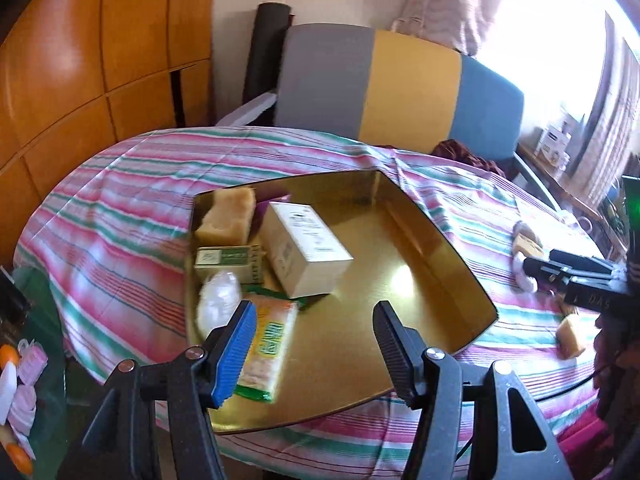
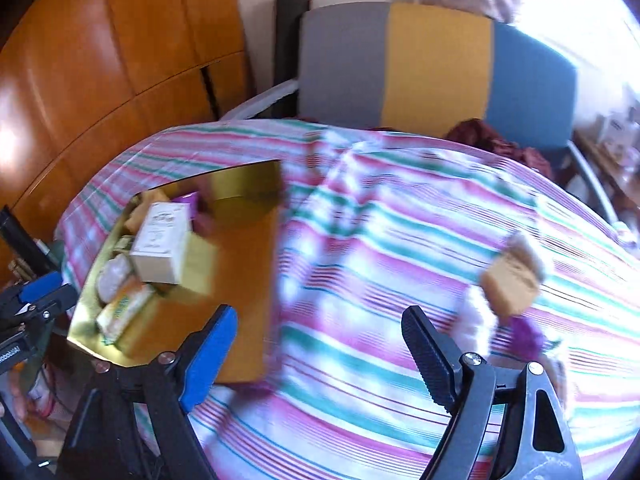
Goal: Organize objects
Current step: 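Move both tools back toward the remaining items on the cloth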
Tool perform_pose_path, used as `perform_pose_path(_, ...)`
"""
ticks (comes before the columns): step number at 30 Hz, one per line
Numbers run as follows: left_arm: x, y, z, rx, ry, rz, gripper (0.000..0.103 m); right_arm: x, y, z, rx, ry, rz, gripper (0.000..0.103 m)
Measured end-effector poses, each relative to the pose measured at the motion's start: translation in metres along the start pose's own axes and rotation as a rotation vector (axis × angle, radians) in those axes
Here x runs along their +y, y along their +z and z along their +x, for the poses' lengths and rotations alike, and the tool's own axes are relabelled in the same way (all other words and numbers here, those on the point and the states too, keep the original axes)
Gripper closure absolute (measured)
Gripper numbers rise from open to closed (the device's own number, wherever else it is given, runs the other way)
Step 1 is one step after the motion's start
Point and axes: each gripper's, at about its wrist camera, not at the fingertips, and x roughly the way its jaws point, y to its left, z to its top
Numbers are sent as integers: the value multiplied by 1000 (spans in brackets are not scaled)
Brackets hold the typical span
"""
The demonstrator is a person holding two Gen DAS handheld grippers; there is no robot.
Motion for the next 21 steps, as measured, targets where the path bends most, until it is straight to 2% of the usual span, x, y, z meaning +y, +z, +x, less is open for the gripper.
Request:
perform_pose_path(7,-35,4,5,9,-43,80,42,-87,-12,-30,-15,-145,120,17)
perform_pose_path(12,-68,8,10,12,-80,155,42,-165,-33,-49,-48,-304,287,16)
perform_pose_path(14,-82,9,12,13,-95,189,42,-192,-44,-55,-58,-343,373,16)
perform_pose_path(19,-117,12,19,26,-137,257,43,-240,-64,-69,-109,-354,608,16)
perform_pose_path(21,-133,12,21,29,-158,291,44,-246,-69,-73,-121,-353,651,15)
